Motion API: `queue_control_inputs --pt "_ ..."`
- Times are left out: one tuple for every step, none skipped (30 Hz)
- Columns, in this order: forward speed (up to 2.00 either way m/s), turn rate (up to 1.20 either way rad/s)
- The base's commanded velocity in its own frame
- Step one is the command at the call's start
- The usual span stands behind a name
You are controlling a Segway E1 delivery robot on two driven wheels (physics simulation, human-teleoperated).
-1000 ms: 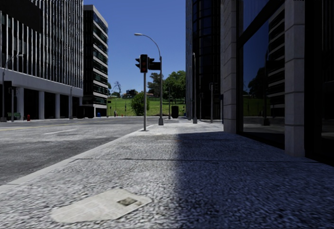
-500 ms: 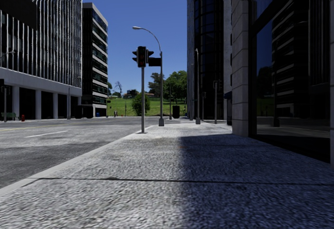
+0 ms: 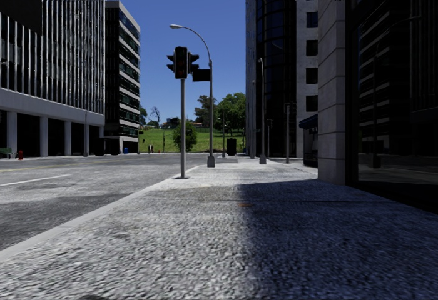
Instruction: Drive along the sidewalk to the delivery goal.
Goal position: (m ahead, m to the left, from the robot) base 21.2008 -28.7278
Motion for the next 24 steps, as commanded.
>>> queue_control_inputs --pt "2.00 0.00" --pt "2.00 0.00" --pt "2.00 0.00" --pt "2.00 0.00" --pt "2.00 0.00" --pt "2.00 0.00" --pt "2.00 0.00" --pt "2.00 0.00" --pt "2.00 0.00" --pt "2.00 0.00" --pt "2.00 0.00" --pt "2.00 0.00" --pt "2.00 0.00" --pt "2.00 0.00" --pt "2.00 0.00" --pt "2.00 0.00" --pt "2.00 0.00" --pt "2.00 0.00" --pt "2.00 0.00" --pt "2.00 0.00" --pt "2.00 0.00" --pt "2.00 0.00" --pt "2.00 0.00" --pt "2.00 0.00"
